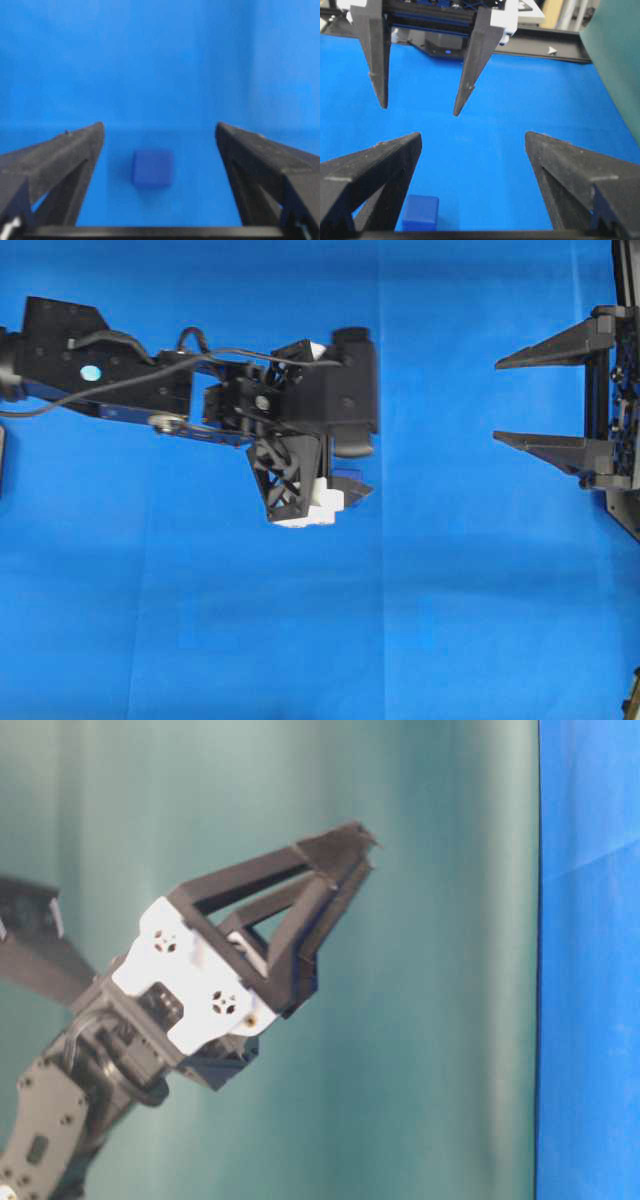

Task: Handover the blue block to the right arm after grasping it with the left arm, then place it in the designated position.
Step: 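Lower the open left gripper over the blue cube, then close the left gripper on the blue cube and lift it, then rotate the left gripper to hold the cube up toward the center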

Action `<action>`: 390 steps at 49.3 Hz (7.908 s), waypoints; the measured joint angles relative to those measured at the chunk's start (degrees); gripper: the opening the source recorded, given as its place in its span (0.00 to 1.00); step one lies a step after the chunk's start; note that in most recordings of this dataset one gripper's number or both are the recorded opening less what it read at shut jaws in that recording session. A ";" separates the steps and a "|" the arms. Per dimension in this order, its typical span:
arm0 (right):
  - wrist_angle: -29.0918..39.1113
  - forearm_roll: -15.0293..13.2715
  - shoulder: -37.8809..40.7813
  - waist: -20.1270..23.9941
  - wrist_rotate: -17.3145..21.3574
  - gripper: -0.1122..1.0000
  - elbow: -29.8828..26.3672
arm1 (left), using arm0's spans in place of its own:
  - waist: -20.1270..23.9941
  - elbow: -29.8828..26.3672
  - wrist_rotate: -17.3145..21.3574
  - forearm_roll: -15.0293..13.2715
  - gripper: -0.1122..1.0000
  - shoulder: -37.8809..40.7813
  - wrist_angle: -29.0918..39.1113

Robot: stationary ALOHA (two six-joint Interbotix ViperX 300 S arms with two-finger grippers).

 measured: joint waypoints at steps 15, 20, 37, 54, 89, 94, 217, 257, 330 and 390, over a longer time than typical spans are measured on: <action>0.00 0.00 -0.09 0.00 0.00 0.98 0.00 | -0.18 -3.69 0.00 0.00 0.94 1.67 7.47; 0.09 0.00 0.00 0.00 0.00 0.98 0.00 | -0.18 -3.69 0.18 0.00 0.94 1.67 7.56; 0.09 0.00 0.00 -0.09 0.00 0.98 0.00 | -0.18 -3.60 0.18 0.00 0.94 1.67 7.56; 0.09 0.00 0.00 0.00 0.00 0.98 0.00 | -0.18 -3.60 0.09 0.00 0.94 1.67 7.56; 0.09 0.00 0.00 -0.09 0.00 0.98 0.00 | -0.26 1.85 -0.35 0.09 0.94 4.22 -0.09; 0.09 0.00 0.00 -0.09 0.00 0.98 -0.09 | -0.26 4.31 -0.35 0.00 0.94 4.57 -3.96; 0.62 0.00 1.49 -0.88 0.00 0.98 0.00 | 0.18 7.03 -0.70 0.09 0.54 6.06 -5.63; 0.70 0.00 1.49 -0.88 0.00 0.98 0.00 | -0.09 0.79 -1.67 0.53 0.54 -2.02 6.42; 0.70 0.00 1.49 -0.88 0.00 0.98 -0.09 | -0.09 0.79 -1.67 0.53 0.54 -2.37 6.50; 0.70 0.00 1.49 -0.88 0.00 0.98 0.00 | -0.18 26.98 -1.41 0.53 0.54 -20.04 -44.30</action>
